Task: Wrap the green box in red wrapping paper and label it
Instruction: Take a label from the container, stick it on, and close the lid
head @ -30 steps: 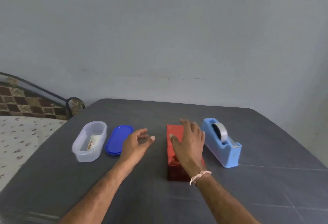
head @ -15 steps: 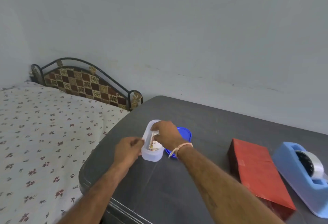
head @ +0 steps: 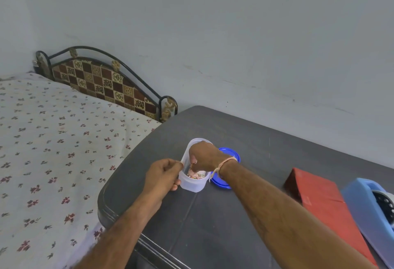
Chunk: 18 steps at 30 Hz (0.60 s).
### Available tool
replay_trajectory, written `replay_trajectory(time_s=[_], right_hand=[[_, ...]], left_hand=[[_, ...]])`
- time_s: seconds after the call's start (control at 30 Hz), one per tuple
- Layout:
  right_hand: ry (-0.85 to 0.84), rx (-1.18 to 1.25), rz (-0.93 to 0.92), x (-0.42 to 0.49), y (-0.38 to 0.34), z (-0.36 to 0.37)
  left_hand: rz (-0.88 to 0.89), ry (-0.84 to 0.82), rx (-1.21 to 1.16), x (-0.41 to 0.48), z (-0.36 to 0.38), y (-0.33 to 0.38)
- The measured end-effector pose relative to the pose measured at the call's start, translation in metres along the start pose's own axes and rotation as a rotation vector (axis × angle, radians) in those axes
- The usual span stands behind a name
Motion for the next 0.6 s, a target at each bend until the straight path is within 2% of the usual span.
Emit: replay_trajectory(time_s=[0.27, 0.6], right_hand=[[-0.059, -0.046, -0.042, -0.009, 0.002, -0.001], [-0.025, -0.028, -0.068, -0.011, 0.002, -0.001]], left_hand=[[0.007, 0.006, 0.004, -0.002, 0.003, -0.002], [0.055, 0.048, 0.026, -0.003, 0.003, 0.000]])
Point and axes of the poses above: each hand's wrist, its own x-axis towards the middle knuckle, its own z-axis out of the palm, y = z × x, the point moved 7 cm from there along x, towards the middle knuckle, and after that the axes turned 15 degrees about y, right-handed, at the moved point
